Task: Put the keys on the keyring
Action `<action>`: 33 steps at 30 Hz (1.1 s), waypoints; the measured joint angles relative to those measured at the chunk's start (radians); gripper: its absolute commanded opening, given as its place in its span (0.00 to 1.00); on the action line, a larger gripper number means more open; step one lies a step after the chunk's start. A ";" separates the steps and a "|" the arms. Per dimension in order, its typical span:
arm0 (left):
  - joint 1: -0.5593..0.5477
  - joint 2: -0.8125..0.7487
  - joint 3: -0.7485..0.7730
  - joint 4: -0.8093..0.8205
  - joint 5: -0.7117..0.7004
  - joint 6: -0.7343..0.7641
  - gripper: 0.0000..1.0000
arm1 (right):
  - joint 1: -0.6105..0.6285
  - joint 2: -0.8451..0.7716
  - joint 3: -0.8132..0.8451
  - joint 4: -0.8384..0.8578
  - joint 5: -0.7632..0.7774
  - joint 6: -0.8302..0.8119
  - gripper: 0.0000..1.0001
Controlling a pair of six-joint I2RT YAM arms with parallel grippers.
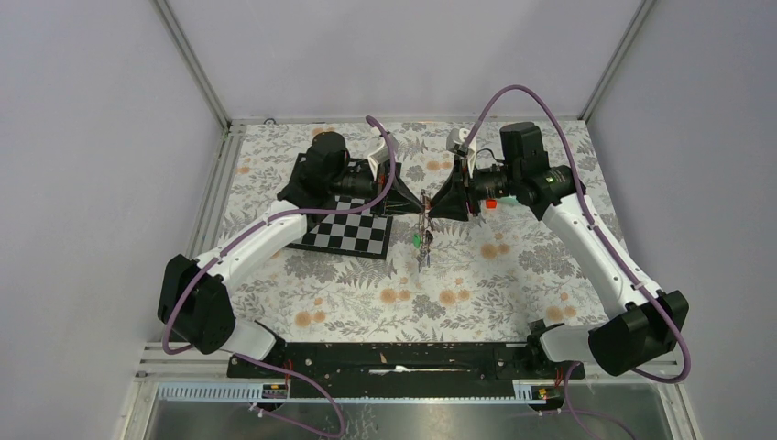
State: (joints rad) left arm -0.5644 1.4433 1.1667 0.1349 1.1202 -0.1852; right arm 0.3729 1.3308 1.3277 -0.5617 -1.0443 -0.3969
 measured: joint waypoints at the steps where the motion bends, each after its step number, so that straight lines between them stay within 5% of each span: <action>1: 0.000 0.000 -0.001 0.002 0.000 -0.001 0.00 | 0.000 0.000 0.000 0.002 -0.005 0.003 0.37; 27: 0.002 0.000 -0.016 0.040 0.001 -0.033 0.00 | 0.002 0.014 -0.004 0.069 -0.067 0.071 0.00; 33: 0.005 0.000 -0.012 -0.007 -0.011 0.033 0.29 | 0.023 0.018 0.021 -0.022 -0.009 0.005 0.00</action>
State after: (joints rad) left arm -0.5598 1.4433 1.1549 0.1280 1.1091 -0.1520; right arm 0.3958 1.3487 1.3487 -0.5835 -1.0531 -0.3923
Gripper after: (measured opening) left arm 0.190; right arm 0.018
